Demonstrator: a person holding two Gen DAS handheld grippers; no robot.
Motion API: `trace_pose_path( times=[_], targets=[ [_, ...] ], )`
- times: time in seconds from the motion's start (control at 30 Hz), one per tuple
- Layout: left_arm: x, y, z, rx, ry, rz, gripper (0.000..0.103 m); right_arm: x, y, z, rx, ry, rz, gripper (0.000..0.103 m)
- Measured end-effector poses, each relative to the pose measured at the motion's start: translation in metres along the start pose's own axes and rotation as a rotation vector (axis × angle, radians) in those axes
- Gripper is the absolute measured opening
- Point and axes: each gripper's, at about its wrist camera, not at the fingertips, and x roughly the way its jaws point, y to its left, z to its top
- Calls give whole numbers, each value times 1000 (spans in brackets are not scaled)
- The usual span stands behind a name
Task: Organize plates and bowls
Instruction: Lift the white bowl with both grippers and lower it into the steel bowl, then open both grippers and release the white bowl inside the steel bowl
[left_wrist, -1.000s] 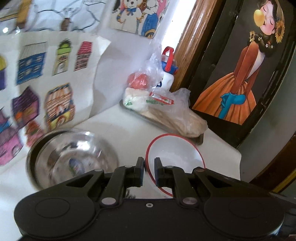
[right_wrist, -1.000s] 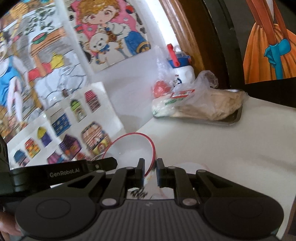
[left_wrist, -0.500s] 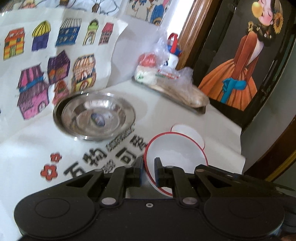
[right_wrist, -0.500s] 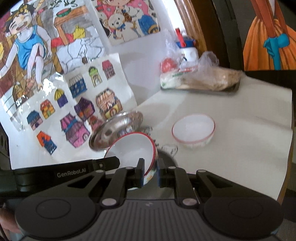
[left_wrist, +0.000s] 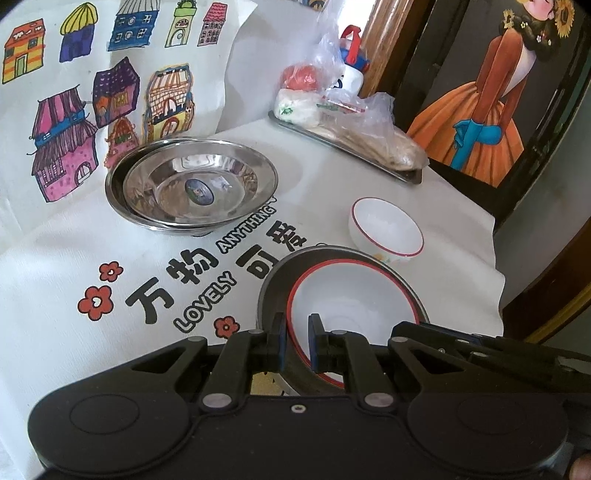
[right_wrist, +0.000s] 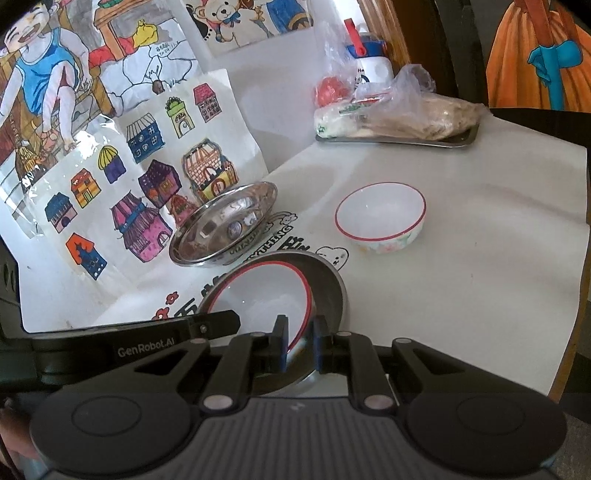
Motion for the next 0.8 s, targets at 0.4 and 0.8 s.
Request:
trace_pose_path(
  times=[0.4,0.8],
  targets=[
    [4,1,6,26,8,4,11,3,-3,0,-2,-18,30,19],
    [4,11,12,9,27,-60,16,-5,-3,-2,-24,-102,55,40]
  ],
)
